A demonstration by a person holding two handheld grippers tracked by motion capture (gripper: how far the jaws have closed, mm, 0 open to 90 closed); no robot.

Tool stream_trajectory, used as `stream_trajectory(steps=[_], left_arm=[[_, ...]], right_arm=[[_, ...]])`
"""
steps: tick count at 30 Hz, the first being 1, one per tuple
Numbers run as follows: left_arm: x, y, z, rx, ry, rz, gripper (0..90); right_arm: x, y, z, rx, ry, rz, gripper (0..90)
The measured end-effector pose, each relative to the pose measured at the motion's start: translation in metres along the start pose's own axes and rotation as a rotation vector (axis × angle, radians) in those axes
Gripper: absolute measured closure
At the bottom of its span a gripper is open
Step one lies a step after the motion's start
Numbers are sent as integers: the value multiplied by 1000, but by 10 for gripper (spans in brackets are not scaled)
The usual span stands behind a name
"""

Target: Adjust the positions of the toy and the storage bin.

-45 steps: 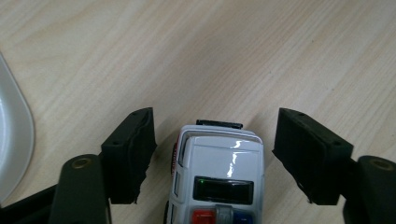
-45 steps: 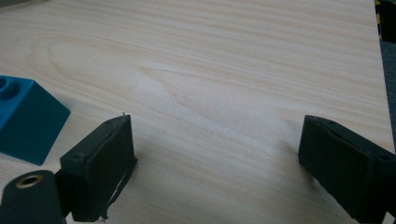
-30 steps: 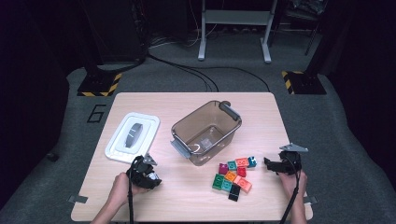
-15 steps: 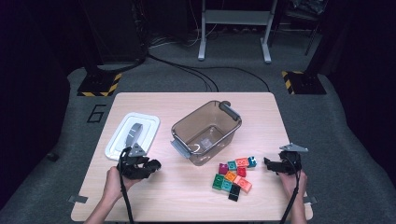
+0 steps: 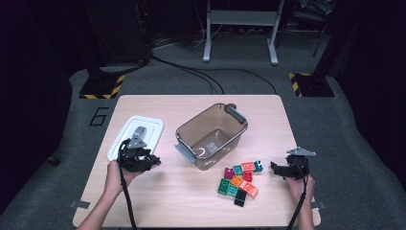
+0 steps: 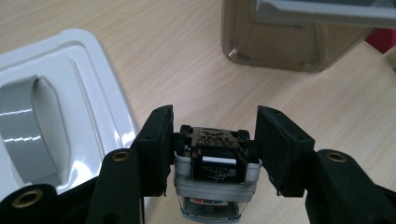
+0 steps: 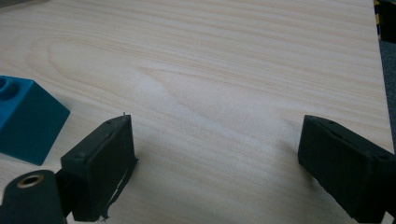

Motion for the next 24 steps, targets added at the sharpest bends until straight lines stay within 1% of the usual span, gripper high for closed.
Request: stream_trajectory(steps=[4, 5, 6, 8, 9, 11, 12, 13, 14, 15, 16, 17, 18, 20, 21, 22, 23, 24], left_arm=[[-2, 7, 6, -1, 0, 11, 482], [-2, 9, 9, -15, -9, 14, 482], [-3, 10, 12, -19, -16, 11, 482], [-5, 14, 15, -18, -16, 22, 482], [-6, 15, 17, -12, -12, 20, 482], [-7, 18, 23, -21, -23, 28, 482], [-7, 19, 24, -17, -20, 32, 482], [-7, 20, 27, -25, -28, 33, 482], [-7, 21, 27, -20, -16, 31, 482], [-7, 22, 30, -25, -25, 35, 482], [-7, 23, 31, -31, -22, 33, 482], [-7, 25, 32, -23, -18, 38, 482], [-6, 26, 34, -30, -20, 38, 482], [-7, 29, 37, -26, -12, 46, 482], [-7, 31, 39, -33, -18, 44, 482], [-7, 32, 41, -35, -25, 52, 482], [-7, 34, 43, -38, -24, 53, 482], [-8, 36, 45, -41, -26, 54, 482]], right_arm=[[0, 0, 0, 2, 0, 1, 101], [0, 0, 0, 2, 0, 0, 101], [0, 0, 0, 2, 0, 1, 101], [0, 0, 0, 4, -1, 0, 101], [0, 0, 0, 3, -1, 1, 100], [0, 0, 0, 3, -1, 1, 101], [0, 0, 0, 1, -1, 1, 101], [0, 0, 0, 0, 0, 1, 101], [0, 0, 0, 1, 0, 1, 101], [0, 0, 0, 1, -1, 1, 101], [0, 0, 0, 3, -1, 1, 101], [0, 0, 0, 1, 0, 1, 101], [0, 0, 0, 2, 0, 1, 101], [0, 0, 0, 1, 0, 1, 101], [0, 0, 0, 1, 0, 1, 100], [0, 0, 0, 0, 0, 1, 100], [0, 1, 1, 10, -3, 2, 99], [0, 1, 1, 10, -2, 3, 100]])
Point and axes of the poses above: each handheld gripper's, and its own axes: x roughly forward along the jaws, z roughly out of its top, y roughly to its left, the point moved 9 cm from there along x, roughly forward along the jaws, and after that the axes turned 8 degrees about y, right-handed, at the moved point
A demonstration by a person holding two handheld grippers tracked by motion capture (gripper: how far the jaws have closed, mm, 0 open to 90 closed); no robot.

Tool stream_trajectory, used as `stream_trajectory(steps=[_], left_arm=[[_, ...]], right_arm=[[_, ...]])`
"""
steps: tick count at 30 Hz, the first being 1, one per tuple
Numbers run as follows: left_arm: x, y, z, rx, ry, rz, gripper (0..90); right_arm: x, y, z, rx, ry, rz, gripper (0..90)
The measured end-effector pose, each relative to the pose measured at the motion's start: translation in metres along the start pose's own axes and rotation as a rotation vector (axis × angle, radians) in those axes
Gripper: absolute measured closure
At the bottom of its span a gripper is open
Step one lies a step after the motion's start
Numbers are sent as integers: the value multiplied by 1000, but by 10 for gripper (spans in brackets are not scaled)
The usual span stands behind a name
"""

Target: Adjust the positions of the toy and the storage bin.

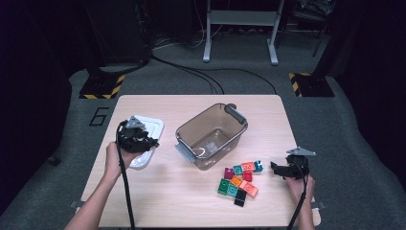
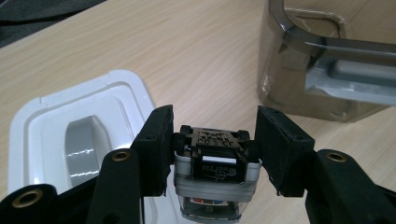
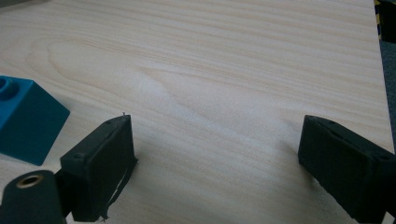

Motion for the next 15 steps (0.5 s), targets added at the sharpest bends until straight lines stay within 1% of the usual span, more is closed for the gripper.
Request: stream_trajectory(steps=[3, 4, 5, 6, 7, 8, 9, 10, 11, 12, 13, 15], left_arm=[[0, 5, 7, -9, -2, -1, 482], [0, 6, 9, 0, 2, 1, 482], [0, 7, 13, -9, -9, 7, 482], [-1, 8, 15, 1, -4, 8, 482], [-1, 8, 18, -10, -11, 5, 482], [-1, 10, 21, -1, -10, 10, 482], [-2, 10, 24, -9, -17, 13, 482], [-3, 11, 26, 0, -13, 13, 482], [-3, 12, 29, -3, -21, 16, 482], [-3, 12, 33, -8, -24, 16, 483], [-4, 13, 36, 0, -23, 18, 482], [-5, 13, 40, 1, -26, 18, 482]], right_arm=[[0, 0, 0, 0, -1, 0, 100], [0, 0, 0, 1, -1, 0, 100], [0, 0, 0, -2, 0, 0, 100], [0, 0, 0, 1, -1, 0, 100], [0, 0, 0, 0, 0, 0, 100], [0, 0, 0, 0, -1, 0, 100], [0, 0, 0, 0, 0, 0, 100], [0, -1, 0, -6, 1, -2, 100], [0, 0, 0, 1, -1, 0, 100], [0, -1, 0, -8, 1, -2, 100], [0, 0, 0, 1, 0, 0, 100], [0, 0, 0, 0, 0, 0, 100]])
Point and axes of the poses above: each handheld gripper's, and its own axes: x roughly forward along the jaws, z roughly out of its top, y roughly to its left, the point moved 9 cm from there along x, roughly forward along the jaws, and after that the axes turned 8 degrees about y, right-handed, at the moved point
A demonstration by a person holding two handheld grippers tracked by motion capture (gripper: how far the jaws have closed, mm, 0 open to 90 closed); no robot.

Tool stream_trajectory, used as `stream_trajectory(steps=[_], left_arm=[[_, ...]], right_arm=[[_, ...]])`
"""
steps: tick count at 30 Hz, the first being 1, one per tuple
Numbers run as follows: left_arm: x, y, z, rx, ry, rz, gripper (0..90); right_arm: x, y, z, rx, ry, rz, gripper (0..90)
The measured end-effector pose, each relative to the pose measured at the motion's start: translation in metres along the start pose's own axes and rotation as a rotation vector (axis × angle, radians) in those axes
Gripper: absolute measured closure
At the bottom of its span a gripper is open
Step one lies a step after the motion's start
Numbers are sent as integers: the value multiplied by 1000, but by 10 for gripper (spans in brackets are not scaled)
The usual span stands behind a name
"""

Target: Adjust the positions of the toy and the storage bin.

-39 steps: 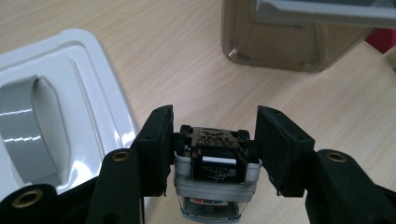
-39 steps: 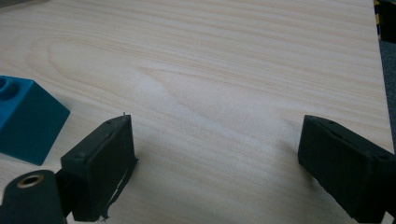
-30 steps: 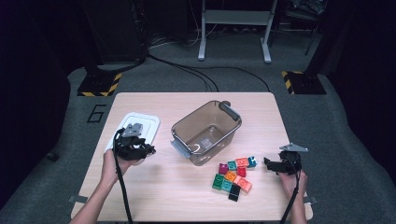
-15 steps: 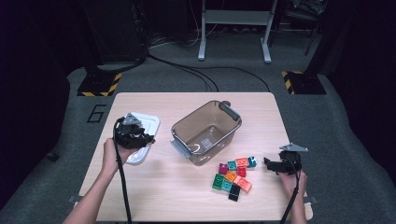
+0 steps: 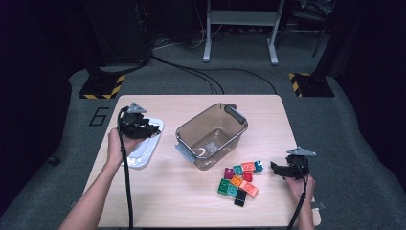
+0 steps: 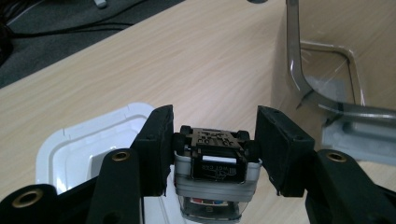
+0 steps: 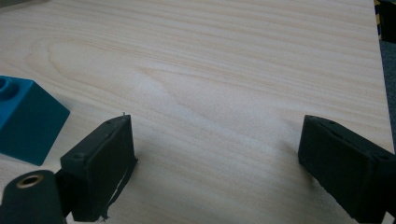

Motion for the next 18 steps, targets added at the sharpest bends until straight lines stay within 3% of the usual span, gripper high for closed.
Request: stream_trajectory(steps=[9, 18], left_arm=[[-2, 3, 19, 4, -10, 16, 482], [-7, -4, 41, 30, -22, 19, 483]], right_arm=[[0, 0, 0, 0, 0, 0, 100], [0, 0, 0, -1, 0, 0, 100]])
Point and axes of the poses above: each handheld gripper's, and its own axes: x roughly forward along the jaws, z roughly out of its top, y roughly to its left, the point moved 9 cm from there along x, roughly forward along the jaws, and after that the axes turned 8 degrees about y, right-handed, at the moved point
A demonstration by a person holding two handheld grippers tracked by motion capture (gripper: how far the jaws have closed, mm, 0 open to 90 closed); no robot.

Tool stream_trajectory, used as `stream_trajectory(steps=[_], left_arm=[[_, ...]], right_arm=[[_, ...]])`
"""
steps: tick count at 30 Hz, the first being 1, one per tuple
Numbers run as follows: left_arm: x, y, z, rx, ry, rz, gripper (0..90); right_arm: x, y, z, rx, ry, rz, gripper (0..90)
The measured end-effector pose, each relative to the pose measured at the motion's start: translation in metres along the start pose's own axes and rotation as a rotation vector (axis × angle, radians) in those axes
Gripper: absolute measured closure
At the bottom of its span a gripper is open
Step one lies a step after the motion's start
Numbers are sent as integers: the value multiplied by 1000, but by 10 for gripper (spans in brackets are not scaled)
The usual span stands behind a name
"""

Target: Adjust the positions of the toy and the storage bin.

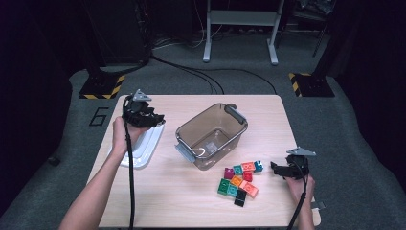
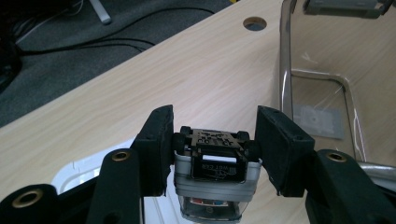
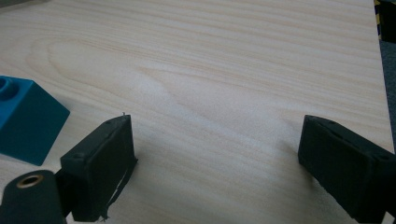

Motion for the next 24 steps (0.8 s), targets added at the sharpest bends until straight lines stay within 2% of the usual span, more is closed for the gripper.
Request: stream_trajectory(steps=[6, 12, 18, 24], left_arm=[[-3, -7, 17, 16, -26, 4, 482], [-6, -19, 32, 44, -42, -14, 482], [-8, -38, 44, 81, -58, -53, 482], [-6, -53, 48, 118, -56, -88, 482]], right_arm=[[0, 0, 0, 2, -1, 0, 100], [0, -1, 0, -5, 2, -2, 100], [0, 0, 0, -4, 1, -2, 100], [0, 0, 0, -5, 1, -2, 101]])
Point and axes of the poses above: each handheld gripper's, and its own axes: x roughly forward along the jaws, z roughly out of its top, y roughly to its left, the point moved 9 cm from there along x, roughly forward along the jaws, and after that the axes turned 8 degrees about y, right-handed, at the moved point
